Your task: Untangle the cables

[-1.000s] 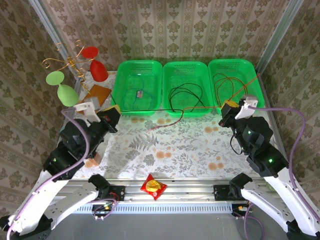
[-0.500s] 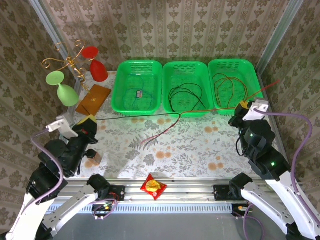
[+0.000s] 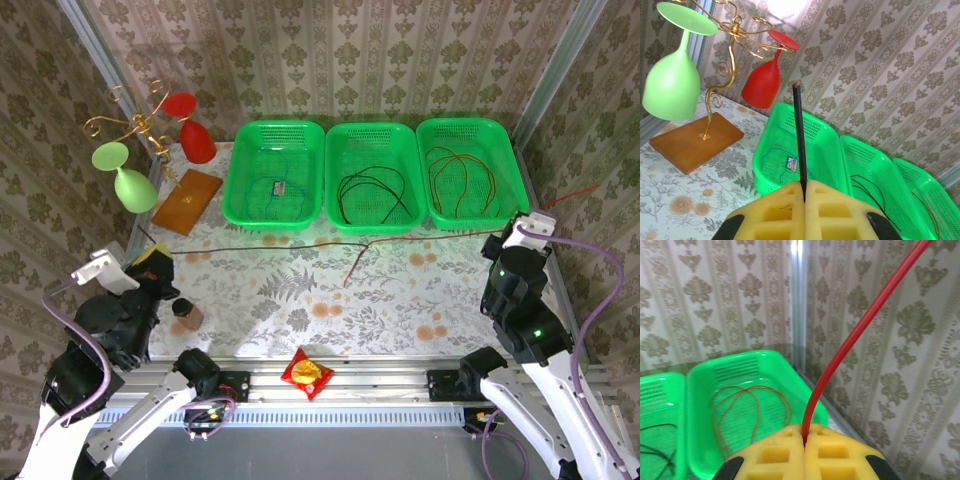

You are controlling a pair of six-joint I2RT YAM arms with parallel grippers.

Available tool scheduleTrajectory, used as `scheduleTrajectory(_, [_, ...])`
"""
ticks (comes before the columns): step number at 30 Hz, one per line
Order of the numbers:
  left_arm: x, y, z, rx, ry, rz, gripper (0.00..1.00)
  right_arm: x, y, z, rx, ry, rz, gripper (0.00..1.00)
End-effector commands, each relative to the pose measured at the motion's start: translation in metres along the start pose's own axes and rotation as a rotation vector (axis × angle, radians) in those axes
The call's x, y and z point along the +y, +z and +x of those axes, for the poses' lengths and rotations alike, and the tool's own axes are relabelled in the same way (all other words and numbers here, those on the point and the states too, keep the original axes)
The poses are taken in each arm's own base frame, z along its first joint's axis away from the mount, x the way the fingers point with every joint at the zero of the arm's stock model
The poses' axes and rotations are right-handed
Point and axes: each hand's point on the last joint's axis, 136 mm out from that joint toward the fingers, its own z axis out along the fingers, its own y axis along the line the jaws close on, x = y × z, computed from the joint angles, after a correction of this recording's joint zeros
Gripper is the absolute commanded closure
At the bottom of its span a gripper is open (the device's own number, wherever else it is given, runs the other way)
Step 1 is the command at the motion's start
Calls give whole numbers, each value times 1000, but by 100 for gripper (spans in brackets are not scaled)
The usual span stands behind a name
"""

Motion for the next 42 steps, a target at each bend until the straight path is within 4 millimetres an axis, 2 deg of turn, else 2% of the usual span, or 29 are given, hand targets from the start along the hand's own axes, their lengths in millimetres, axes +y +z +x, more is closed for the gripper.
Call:
scheduleTrajectory(1, [18, -14, -17, -62, 16, -61, 100, -29, 4, 2, -12, -10, 162, 100])
scheduleTrajectory(7, [32, -26, -25, -97, 11, -85, 100, -49, 12, 25, 43, -8, 274, 100])
scheduleTrajectory(11, [35, -28, -23, -95, 1, -77, 100, -51, 16, 36, 68, 14, 270, 100])
scheduleTrajectory(14, [28, -24, -17, -72, 2, -44, 100, -45, 17, 35, 62, 34, 226, 100])
scheduleTrajectory(18, [15, -12, -6, -26, 11, -7, 100, -32, 16, 20, 35, 53, 132, 100])
scheduleTrajectory(23, [-6, 4, 8, 22, 13, 37, 100, -21, 13, -18, -23, 54, 54, 100])
scheduleTrajectory(28, [-34, 30, 33, 99, 19, 84, 100, -7, 15, -74, -101, 67, -10, 100])
scheduleTrajectory(33, [-51, 50, 47, 137, 17, 92, 100, 8, 24, -128, -176, 85, -41, 100])
scheduleTrajectory(37, [-65, 68, 67, 182, -25, 111, 100, 25, 42, -167, -235, 70, -47, 100])
scheduleTrajectory(42, [-76, 86, 87, 251, -64, 122, 100, 49, 75, -203, -295, 84, -53, 100])
